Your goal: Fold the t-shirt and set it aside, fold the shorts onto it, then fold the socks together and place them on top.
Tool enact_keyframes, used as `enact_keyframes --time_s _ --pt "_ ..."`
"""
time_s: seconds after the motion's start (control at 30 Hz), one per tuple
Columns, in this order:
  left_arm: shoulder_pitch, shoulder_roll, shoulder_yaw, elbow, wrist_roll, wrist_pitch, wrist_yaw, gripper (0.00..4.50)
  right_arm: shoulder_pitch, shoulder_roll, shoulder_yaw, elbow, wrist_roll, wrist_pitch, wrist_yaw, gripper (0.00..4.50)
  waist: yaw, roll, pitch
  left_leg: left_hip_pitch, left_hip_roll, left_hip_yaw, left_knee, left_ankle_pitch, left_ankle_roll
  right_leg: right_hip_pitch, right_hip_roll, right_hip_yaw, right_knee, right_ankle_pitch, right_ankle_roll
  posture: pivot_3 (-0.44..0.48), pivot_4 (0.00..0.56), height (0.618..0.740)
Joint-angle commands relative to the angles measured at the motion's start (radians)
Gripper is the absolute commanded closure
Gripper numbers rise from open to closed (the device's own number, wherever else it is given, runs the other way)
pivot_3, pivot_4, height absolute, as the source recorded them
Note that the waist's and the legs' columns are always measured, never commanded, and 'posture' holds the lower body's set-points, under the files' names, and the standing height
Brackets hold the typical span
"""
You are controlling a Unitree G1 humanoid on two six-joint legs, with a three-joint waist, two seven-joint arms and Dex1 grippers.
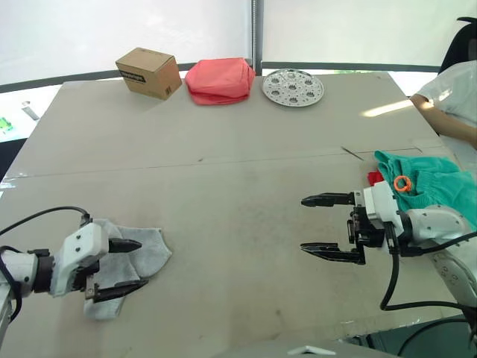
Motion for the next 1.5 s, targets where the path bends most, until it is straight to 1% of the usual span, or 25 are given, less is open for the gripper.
enact_keyframes --time_s 0.03,0.07,0.13,0.23,0.3,0.37,0.43,0.47,0.5,0.53,0.6,0.63,0.7,0.77,0.83,0.93,1.03,1.1,1.17,1.27,1.33,1.4,1.47,1.5 --pt "-0.031 0.031 0.024 0.079 -0.009 -0.014 -0.027 0.0 -0.052 0.01 0.013 -0.025 0.025 0.023 -0.01 0.39 0.001 0.0 0.0 0.0 0.0 0.0 0.0 0.0 0.0 0.0 0.0 0.0 0.0 0.0 0.0 0.0 0.15 0.74" --pt "-0.039 0.037 0.02 0.101 0.006 -0.039 -0.032 0.0 -0.064 0.013 0.015 -0.015 0.032 0.024 -0.002 0.39 0.001 0.0 0.0 0.0 0.0 0.0 0.0 0.0 0.0 0.0 0.0 0.0 0.001 0.0 0.0 0.0 0.15 0.74" --pt "-0.064 0.032 -0.004 0.133 0.035 -0.073 -0.014 0.0 -0.08 0.007 0.037 0.016 -0.008 -0.005 0.023 0.39 0.001 0.0 0.0 0.0 0.0 -0.001 0.0 0.0 0.0 0.0 0.0 -0.001 0.001 0.0 0.001 0.0 0.15 0.74" --pt "-0.078 0.001 -0.05 0.121 0.077 -0.105 0.034 0.0 -0.099 0.014 0.042 0.016 -0.009 0.004 0.018 0.39 0.001 0.001 0.0 0.0 0.0 0.0 0.0 0.0 0.0 0.0 -0.001 -0.001 0.001 0.0 0.0 0.0 0.15 0.74" --pt "-0.04 -0.019 -0.105 0.099 0.145 -0.139 0.079 0.0 -0.086 0.008 0.039 0.01 -0.013 0.0 0.026 0.39 0.001 0.002 -0.001 0.0 0.0 0.0 0.0 0.0 0.0 0.0 -0.002 -0.001 0.001 0.002 -0.003 0.0 0.15 0.74" --pt "-0.022 -0.05 -0.141 0.094 0.185 -0.14 0.14 0.0 -0.081 0.007 0.04 0.007 -0.025 -0.005 0.022 0.39 0.002 0.007 -0.004 0.0 -0.001 0.0 0.0 0.0 0.0 0.0 -0.002 -0.001 0.0 0.002 -0.004 0.0 0.15 0.74" --pt "-0.03 -0.079 -0.17 0.118 0.226 -0.151 0.207 0.0 -0.087 0.016 0.033 0.001 -0.013 0.008 0.009 0.39 0.004 0.015 -0.009 0.001 -0.003 0.001 0.0 0.0 0.001 0.002 -0.004 -0.001 0.0 0.002 -0.004 0.0 0.15 0.74" --pt "-0.041 -0.095 -0.185 0.137 0.238 -0.158 0.23 0.39 -0.088 0.017 0.028 -0.002 -0.006 0.012 0.007 0.34 0.005 0.019 -0.011 0.003 -0.003 0.001 0.0 0.0 0.001 0.003 -0.005 -0.001 0.0 0.002 -0.003 0.0 0.15 0.74" --pt "-0.049 -0.106 -0.196 0.145 0.23 -0.147 0.233 0.5 -0.086 0.015 0.027 -0.003 -0.009 0.008 0.011 0.34 0.007 0.024 -0.014 0.004 -0.004 0.001 0.0 0.0 0.001 0.004 -0.006 -0.001 0.0 0.0 0.0 0.0 0.15 0.74" --pt "-0.055 -0.107 -0.206 0.155 0.23 -0.157 0.229 0.8 -0.082 0.014 0.027 -0.002 -0.013 0.004 0.012 0.34 0.01 0.03 -0.016 0.005 -0.004 0.002 0.0 -0.001 0.0 0.005 -0.006 -0.001 0.001 -0.001 0.001 0.0 0.15 0.74" --pt "-0.073 -0.107 -0.2 0.169 0.202 -0.152 0.216 1.71 -0.084 0.017 0.027 -0.004 -0.015 0.006 0.001 0.34 0.015 0.035 -0.02 0.006 -0.004 0.003 -0.001 -0.002 -0.003 0.005 -0.007 -0.002 0.001 -0.001 0.001 0.0 0.15 0.74" --pt "-0.09 -0.109 -0.195 0.179 0.184 -0.145 0.211 2.0 -0.088 0.02 0.025 -0.006 -0.011 0.011 -0.004 0.34 0.017 0.035 -0.02 0.007 -0.004 0.003 -0.001 -0.003 -0.003 0.006 -0.007 -0.002 0.002 -0.001 0.002 0.0 0.15 0.74" --pt "-0.123 -0.122 -0.196 0.195 0.155 -0.149 0.203 2.99 -0.086 0.016 0.027 0.0 -0.02 0.002 0.0 0.34 0.017 0.033 -0.021 0.007 -0.003 0.002 -0.001 -0.003 -0.004 0.006 -0.007 -0.005 0.002 -0.001 0.002 0.0 0.15 0.74" --pt "-0.153 -0.151 -0.203 0.171 0.125 -0.107 0.222 3.87 -0.076 0.007 0.028 0.006 -0.041 -0.013 0.004 0.34 0.019 0.032 -0.022 0.007 -0.003 0.003 0.0 -0.002 -0.004 0.006 -0.007 -0.006 0.002 -0.001 0.002 0.0 0.15 0.74" --pt "-0.179 -0.184 -0.217 0.098 0.086 -0.035 0.25 4.47 -0.068 0.006 0.018 0.003 -0.042 -0.013 -0.003 0.34 0.026 0.032 -0.022 0.006 -0.004 0.003 0.0 0.0 0.0 0.006 -0.008 -0.006 0.002 -0.001 0.002 0.0 0.15 0.74" --pt "-0.277 -0.27 -0.285 -0.102 0.032 0.169 0.384 4.47 -0.058 0.005 -0.003 -0.009 -0.035 -0.005 -0.023 0.34 0.04 0.029 -0.021 0.004 -0.004 0.002 0.001 0.0 0.001 0.006 -0.008 -0.007 0.002 -0.001 0.001 0.0 0.15 0.74" --pt "-0.432 -0.401 -0.403 -0.229 0.044 0.374 0.56 4.47 -0.058 -0.003 -0.015 -0.005 -0.047 -0.006 -0.039 0.34 0.043 0.02 -0.018 0.001 -0.005 0.0 0.003 0.0 0.001 0.006 -0.008 -0.009 0.002 0.0 0.001 0.0 0.15 0.74" --pt "-0.542 -0.502 -0.484 -0.237 0.102 0.479 0.691 4.47 -0.066 -0.008 -0.019 0.001 -0.062 -0.011 -0.052 0.34 0.038 0.008 -0.015 0.001 -0.005 -0.001 0.004 0.0 0.001 0.007 -0.007 -0.009 0.003 0.001 0.001 0.0 0.15 0.74" --pt "-0.619 -0.572 -0.554 -0.231 0.138 0.554 0.767 4.47 -0.078 -0.009 -0.024 0.005 -0.066 0.004 -0.076 0.34 0.023 0.002 -0.015 0.0 -0.006 -0.001 0.006 0.001 0.001 0.008 -0.004 -0.009 0.003 0.004 0.001 0.0 0.15 0.74" --pt "-0.714 -0.687 -0.609 -0.159 0.186 0.602 0.892 4.47 -0.09 -0.009 -0.019 0.003 -0.093 0.012 -0.117 0.34 0.003 0.001 -0.015 0.002 -0.004 -0.001 0.005 0.0 0.001 0.009 -0.001 -0.007 0.002 0.005 0.003 0.0 0.15 0.74" --pt "-0.741 -0.721 -0.659 -0.116 0.229 0.594 0.927 4.47 -0.092 -0.008 -0.016 0.0 -0.099 0.043 -0.152 0.34 0.001 0.001 -0.014 0.002 -0.004 -0.002 0.004 0.0 0.001 0.009 0.001 -0.007 0.002 0.004 0.004 0.0 0.15 0.74" --pt "-0.746 -0.743 -0.673 -0.101 0.245 0.618 0.96 4.47 -0.094 -0.001 -0.013 -0.006 -0.098 0.067 -0.178 0.34 0.001 0.001 -0.014 0.004 -0.003 -0.003 0.002 0.0 0.001 0.009 0.003 -0.006 0.002 0.003 0.002 0.0 0.15 0.74" --pt "-0.74 -0.751 -0.655 -0.124 0.234 0.657 0.976 3.47 -0.09 0.004 -0.012 -0.011 -0.1 0.078 -0.198 0.34 0.002 0.001 -0.014 0.004 -0.003 -0.003 0.002 0.001 0.001 0.009 0.003 -0.006 0.002 0.003 -0.001 0.0 0.15 0.74" --pt "-0.732 -0.753 -0.642 -0.142 0.223 0.672 0.979 3.23 -0.085 0.004 -0.012 -0.012 -0.105 0.08 -0.206 0.34 0.001 0.001 -0.014 0.004 -0.003 -0.003 0.002 0.001 0.001 0.009 0.003 -0.006 0.002 0.003 -0.001 0.0 0.15 0.74"
